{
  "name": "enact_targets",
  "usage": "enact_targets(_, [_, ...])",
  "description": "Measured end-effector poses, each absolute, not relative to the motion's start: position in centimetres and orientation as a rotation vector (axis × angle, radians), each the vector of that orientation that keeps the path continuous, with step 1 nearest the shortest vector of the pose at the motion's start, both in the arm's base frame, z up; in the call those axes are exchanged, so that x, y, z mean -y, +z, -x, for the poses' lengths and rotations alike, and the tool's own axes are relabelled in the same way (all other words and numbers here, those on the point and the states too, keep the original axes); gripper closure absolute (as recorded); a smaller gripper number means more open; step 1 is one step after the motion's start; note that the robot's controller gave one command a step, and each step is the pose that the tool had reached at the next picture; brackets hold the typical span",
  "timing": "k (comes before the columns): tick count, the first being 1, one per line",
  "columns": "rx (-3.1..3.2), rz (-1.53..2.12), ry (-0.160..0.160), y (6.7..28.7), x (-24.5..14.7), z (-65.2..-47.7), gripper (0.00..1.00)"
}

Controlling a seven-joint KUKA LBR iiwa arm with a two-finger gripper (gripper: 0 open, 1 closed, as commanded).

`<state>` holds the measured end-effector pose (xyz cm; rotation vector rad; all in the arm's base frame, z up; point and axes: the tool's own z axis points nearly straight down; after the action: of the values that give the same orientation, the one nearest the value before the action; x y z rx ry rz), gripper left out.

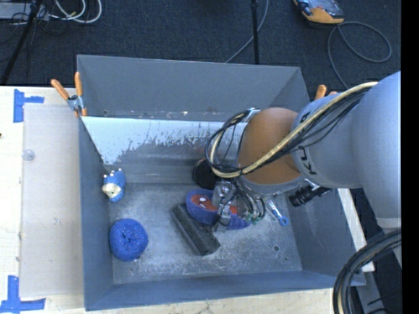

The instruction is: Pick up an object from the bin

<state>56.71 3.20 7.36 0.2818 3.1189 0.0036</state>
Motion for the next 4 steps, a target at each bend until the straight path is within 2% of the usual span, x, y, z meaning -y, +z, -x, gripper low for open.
enact_targets(3, [-3.122, -0.284, 0.003, 8.2, -3.2, -56.6, 1.0])
enact_targets(4, [-3.128, -0.285, 0.002, 11.0, -3.1, -56.4, 1.0])
